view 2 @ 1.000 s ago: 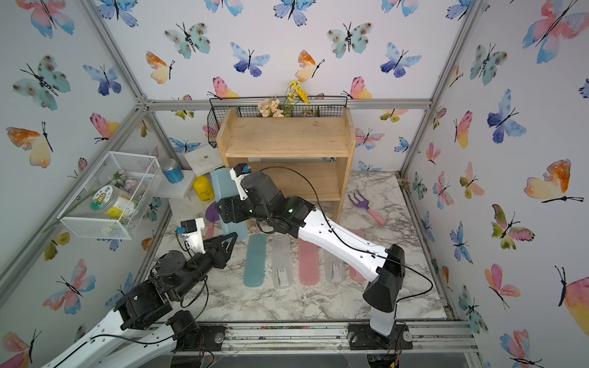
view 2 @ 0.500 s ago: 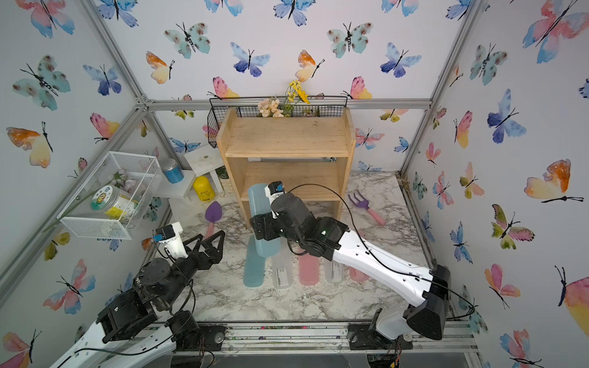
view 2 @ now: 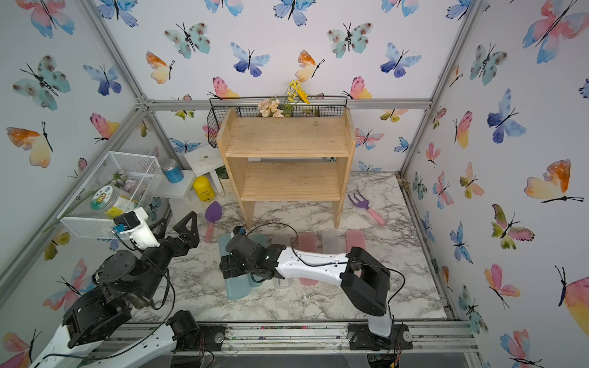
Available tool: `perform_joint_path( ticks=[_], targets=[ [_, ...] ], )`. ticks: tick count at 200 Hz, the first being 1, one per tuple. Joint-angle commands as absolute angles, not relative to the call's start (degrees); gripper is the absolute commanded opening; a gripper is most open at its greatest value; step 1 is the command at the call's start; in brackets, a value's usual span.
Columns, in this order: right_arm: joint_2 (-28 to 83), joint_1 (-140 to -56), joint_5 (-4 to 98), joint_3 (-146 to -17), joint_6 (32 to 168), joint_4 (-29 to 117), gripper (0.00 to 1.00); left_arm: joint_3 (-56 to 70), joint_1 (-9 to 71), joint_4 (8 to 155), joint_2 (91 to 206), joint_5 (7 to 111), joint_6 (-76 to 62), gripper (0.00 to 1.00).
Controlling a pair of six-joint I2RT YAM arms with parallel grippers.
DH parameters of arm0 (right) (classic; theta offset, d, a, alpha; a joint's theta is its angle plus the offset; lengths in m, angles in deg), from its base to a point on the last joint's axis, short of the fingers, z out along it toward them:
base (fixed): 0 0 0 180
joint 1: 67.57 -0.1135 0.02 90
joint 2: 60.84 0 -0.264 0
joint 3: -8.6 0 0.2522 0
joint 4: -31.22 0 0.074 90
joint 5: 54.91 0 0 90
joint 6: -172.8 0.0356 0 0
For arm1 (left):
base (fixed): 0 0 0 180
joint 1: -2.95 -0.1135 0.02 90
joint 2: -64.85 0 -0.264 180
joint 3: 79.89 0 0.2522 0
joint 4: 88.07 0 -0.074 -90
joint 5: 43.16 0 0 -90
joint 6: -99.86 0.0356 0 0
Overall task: Remove the pencil cases from the shelf
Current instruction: Place the pencil case at the center of the board.
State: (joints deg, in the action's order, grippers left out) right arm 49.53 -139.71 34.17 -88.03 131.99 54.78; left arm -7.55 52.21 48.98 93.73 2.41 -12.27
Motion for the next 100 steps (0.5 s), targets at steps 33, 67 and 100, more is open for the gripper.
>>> perform_joint_path(
  ticks=[33,67,100],
  targets=[
    [63.6,-138.9,31.4,-102.5,141.9,50.7,0.79,-6.0,52.4,40.5,91.4,0.6,-17.2,0.99],
    [74.4,-138.1,27.3,-118.8,143.0,61.8,0.81,-8.3,52.4,38.7,90.5,0.4,-20.9,0.99],
    [77.6,-136.7,23.8,-123.1,146.2,67.7,0.81,-8.5,52.4,38.6,90.0,1.2,-21.4,0.99]
  ],
)
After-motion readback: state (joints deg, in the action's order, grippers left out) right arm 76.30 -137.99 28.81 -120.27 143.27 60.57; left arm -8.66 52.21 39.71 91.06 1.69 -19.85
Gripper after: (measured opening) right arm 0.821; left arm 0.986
